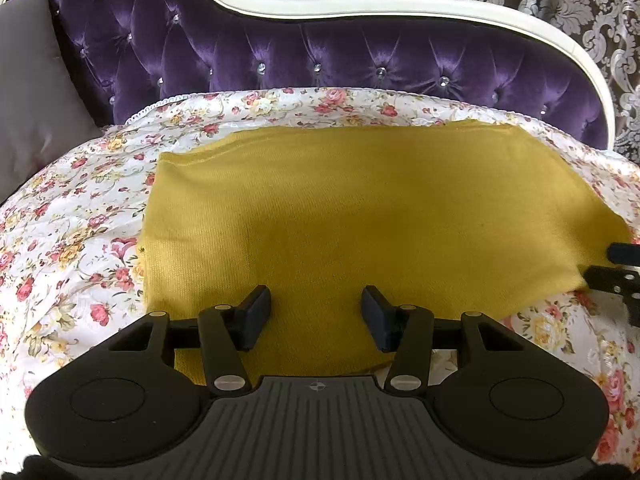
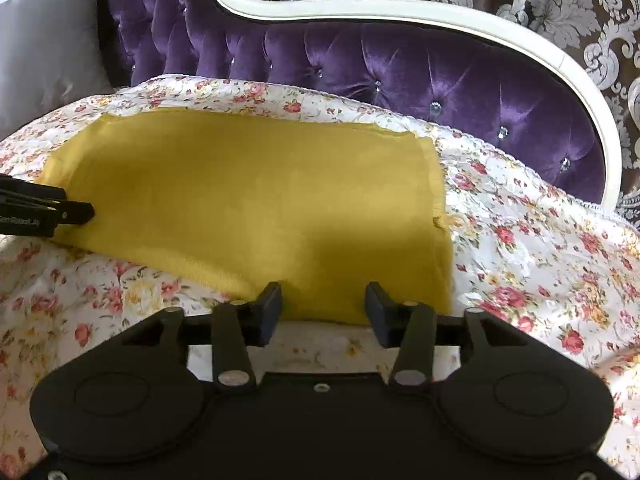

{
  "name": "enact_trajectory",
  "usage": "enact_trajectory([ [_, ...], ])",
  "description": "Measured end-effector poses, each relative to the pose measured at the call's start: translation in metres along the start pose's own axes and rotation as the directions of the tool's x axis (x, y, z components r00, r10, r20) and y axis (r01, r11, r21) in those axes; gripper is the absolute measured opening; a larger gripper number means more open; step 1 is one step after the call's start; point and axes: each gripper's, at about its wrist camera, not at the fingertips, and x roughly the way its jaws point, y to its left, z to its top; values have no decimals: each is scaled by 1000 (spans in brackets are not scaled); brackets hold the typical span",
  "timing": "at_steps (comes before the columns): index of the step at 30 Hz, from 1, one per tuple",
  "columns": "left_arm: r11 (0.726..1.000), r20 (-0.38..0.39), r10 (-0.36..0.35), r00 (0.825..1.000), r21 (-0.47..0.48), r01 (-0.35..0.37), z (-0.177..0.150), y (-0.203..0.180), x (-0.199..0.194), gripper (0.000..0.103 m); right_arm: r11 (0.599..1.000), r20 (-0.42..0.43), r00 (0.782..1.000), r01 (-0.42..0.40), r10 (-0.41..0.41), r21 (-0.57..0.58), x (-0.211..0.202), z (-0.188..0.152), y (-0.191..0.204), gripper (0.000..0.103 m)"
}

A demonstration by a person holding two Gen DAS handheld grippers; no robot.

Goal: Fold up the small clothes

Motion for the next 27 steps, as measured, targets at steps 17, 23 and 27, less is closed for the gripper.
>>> enact_trajectory([
  [17,1000,12,1,1000,1,-1,-1,-3,-2,49,877,119,985,-164,123,453,9,-3,-105,60],
  [23,1000,10,1,1000,8,-1,0,-3,-2,49,897,61,993,-121,105,425,15,-10,-98,35],
  [27,1000,-28,-28,999,-7,28,11,2,-4,48,863,92,985,-175,149,474,8,-15,-112,32],
])
